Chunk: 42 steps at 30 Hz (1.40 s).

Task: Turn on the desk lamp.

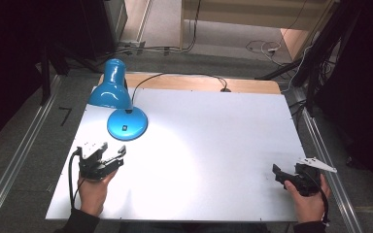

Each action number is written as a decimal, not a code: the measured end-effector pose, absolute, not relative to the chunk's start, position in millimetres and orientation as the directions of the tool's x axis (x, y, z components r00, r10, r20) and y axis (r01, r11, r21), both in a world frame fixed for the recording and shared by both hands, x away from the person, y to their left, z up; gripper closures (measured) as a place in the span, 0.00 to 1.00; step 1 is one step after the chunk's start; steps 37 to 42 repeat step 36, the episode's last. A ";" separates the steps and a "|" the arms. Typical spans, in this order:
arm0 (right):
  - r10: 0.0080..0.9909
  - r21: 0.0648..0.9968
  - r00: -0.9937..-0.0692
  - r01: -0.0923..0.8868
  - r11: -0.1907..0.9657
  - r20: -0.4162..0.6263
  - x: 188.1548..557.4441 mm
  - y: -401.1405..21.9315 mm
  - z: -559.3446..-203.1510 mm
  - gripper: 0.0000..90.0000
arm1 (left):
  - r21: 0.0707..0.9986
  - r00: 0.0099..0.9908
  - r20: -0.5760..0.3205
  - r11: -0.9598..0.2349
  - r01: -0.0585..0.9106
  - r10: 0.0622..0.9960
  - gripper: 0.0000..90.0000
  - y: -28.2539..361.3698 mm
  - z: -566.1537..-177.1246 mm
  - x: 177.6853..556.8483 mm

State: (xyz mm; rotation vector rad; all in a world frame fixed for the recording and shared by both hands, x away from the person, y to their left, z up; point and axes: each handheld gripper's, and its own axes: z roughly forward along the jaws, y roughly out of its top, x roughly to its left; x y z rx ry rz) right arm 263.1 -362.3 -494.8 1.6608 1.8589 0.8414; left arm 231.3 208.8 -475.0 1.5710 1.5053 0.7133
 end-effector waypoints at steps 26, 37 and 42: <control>0.991 0.733 -0.127 0.678 0.064 0.031 263.4 -362.3 -495.2 0.12 | 0.857 0.119 -0.143 0.063 0.511 0.983 0.37 212.3 -474.4 220.2; 0.991 0.731 -0.127 0.679 0.064 0.031 263.2 -363.5 -495.5 0.12 | 0.849 0.099 -0.143 0.071 0.524 0.985 0.35 220.6 -477.5 209.8; 0.991 0.731 -0.127 0.679 0.064 0.031 263.2 -363.5 -495.5 0.12 | 0.849 0.099 -0.143 0.071 0.524 0.985 0.35 220.6 -477.5 209.8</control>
